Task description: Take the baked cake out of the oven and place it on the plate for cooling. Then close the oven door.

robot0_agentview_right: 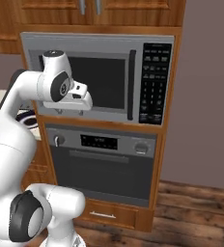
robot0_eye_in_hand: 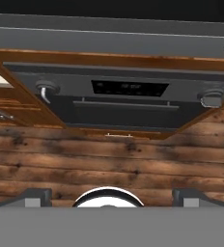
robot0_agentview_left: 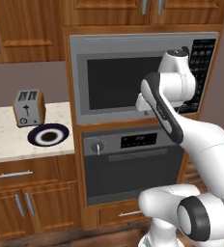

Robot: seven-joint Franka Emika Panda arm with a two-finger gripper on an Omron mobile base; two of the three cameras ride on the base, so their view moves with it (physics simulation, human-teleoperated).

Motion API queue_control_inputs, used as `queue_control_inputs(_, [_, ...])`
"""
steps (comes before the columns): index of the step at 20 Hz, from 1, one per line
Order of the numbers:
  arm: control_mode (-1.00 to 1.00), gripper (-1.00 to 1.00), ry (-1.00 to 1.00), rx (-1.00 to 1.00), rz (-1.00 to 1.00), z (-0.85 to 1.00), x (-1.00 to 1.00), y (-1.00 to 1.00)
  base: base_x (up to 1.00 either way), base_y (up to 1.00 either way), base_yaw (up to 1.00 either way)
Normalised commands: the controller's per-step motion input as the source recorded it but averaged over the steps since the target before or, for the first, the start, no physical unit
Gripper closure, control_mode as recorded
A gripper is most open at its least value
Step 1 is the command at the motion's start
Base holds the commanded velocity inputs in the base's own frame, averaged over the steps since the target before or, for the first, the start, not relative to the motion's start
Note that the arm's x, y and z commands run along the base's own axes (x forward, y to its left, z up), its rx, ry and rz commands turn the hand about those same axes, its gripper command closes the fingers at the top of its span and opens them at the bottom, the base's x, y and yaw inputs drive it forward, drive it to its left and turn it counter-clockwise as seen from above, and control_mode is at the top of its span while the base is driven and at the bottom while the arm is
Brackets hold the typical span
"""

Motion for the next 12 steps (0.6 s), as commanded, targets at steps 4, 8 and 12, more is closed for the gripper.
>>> queue_control_inputs(4, [1.00, -1.00, 0.00, 0.00, 0.00, 0.00, 0.00, 0.00, -0.34, 0.01, 0.00])
queue_control_inputs(8, [1.00, -1.00, 0.00, 0.00, 0.00, 0.00, 0.00, 0.00, -0.25, 0.00, 0.00])
queue_control_inputs(12, [1.00, -1.00, 0.00, 0.00, 0.00, 0.00, 0.00, 0.00, -0.09, 0.17, 0.00])
